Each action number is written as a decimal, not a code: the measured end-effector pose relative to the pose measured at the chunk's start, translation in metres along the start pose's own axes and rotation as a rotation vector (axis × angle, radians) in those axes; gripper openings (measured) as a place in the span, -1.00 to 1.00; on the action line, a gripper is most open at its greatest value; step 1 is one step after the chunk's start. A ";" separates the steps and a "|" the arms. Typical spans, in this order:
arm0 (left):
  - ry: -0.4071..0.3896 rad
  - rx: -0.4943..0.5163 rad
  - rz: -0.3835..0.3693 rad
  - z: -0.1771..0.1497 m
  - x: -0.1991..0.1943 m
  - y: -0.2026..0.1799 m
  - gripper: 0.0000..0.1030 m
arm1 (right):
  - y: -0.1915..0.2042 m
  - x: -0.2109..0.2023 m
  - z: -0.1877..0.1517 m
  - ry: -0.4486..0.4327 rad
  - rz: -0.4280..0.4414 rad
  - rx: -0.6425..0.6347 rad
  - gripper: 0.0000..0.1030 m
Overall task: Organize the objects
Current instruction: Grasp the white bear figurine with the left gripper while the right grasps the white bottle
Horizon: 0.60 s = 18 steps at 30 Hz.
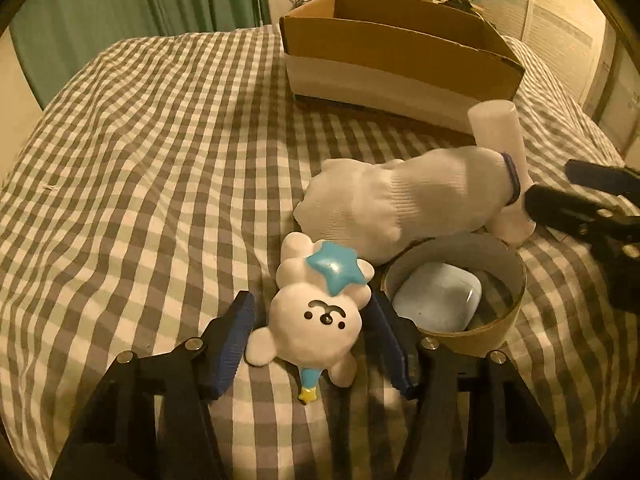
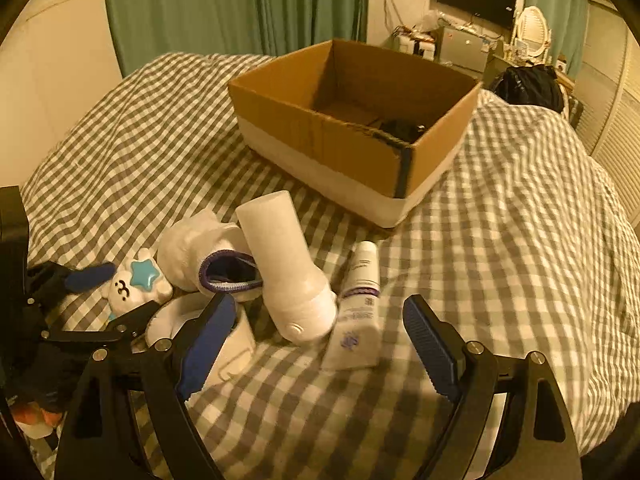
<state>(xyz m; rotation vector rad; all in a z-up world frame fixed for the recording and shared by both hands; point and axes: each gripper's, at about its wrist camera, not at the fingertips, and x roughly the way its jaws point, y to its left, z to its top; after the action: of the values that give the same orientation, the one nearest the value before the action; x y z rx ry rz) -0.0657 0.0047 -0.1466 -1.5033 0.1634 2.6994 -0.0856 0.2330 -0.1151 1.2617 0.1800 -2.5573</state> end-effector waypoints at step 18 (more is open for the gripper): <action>-0.028 -0.026 -0.048 -0.004 -0.021 -0.002 -0.07 | 0.016 0.027 0.005 0.067 -0.040 -0.046 -0.14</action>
<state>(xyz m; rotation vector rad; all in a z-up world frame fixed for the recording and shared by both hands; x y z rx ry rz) -0.0512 0.0063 -0.1311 -1.4563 0.0905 2.6938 -0.1004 0.2110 -0.1335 1.3411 0.2785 -2.5303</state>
